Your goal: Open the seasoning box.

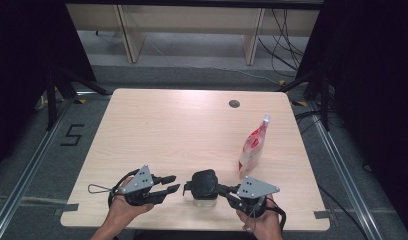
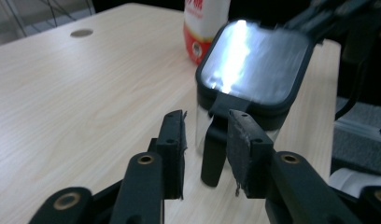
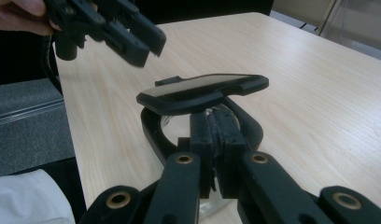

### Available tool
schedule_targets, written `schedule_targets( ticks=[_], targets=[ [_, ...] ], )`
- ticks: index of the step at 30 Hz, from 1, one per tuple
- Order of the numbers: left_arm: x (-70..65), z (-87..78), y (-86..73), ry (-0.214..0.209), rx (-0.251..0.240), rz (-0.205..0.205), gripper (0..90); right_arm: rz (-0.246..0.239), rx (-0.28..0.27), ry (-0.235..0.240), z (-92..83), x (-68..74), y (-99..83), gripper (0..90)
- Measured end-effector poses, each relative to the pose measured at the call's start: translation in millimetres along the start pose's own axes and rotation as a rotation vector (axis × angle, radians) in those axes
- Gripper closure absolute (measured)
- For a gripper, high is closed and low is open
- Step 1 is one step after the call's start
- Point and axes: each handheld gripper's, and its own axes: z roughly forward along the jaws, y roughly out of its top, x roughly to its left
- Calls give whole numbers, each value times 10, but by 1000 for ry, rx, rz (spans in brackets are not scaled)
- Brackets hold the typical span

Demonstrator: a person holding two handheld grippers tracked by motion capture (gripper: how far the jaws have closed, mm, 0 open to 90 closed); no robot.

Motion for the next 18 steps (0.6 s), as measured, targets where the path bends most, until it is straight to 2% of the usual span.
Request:
schedule_targets(
  ticks=[1, 2, 3, 7, 8, 9, 12, 13, 15, 16, 18],
  targets=[
    [17, 5, -17, 2, 10, 14, 658, -5, 2, 1, 3, -1, 10, 882],
    [16, 15, -38, 3, 16, -7, 657, -1, 2, 8, 9, 3, 22, 882],
    [35, 21, -45, 1, 23, 12, 657, 6, -2, -2, 13, 12, 31, 882],
    [37, 34, -67, 1, 50, 5, 651, 5, -15, 1, 39, 20, 60, 882],
    [50, 36, -69, -7, 55, 21, 651, -12, -10, 7, 39, 9, 76, 882],
    [45, 40, -81, 0, 49, 2, 643, -15, -13, 14, 47, 8, 96, 882],
    [47, 32, -83, 2, 52, 5, 612, -12, -15, 8, 44, 14, 113, 882],
    [41, 28, -92, 0, 52, -7, 612, -17, -19, 9, 49, 12, 119, 882],
    [50, 18, -112, -8, 60, 11, 567, -11, -30, 3, 61, 24, 138, 882],
    [38, 10, -148, -10, 63, -17, 549, -18, -31, 7, 67, 19, 147, 881],
    [41, -2, -165, -5, 72, -15, 529, -24, -22, 12, 70, 21, 169, 882]
  ],
)
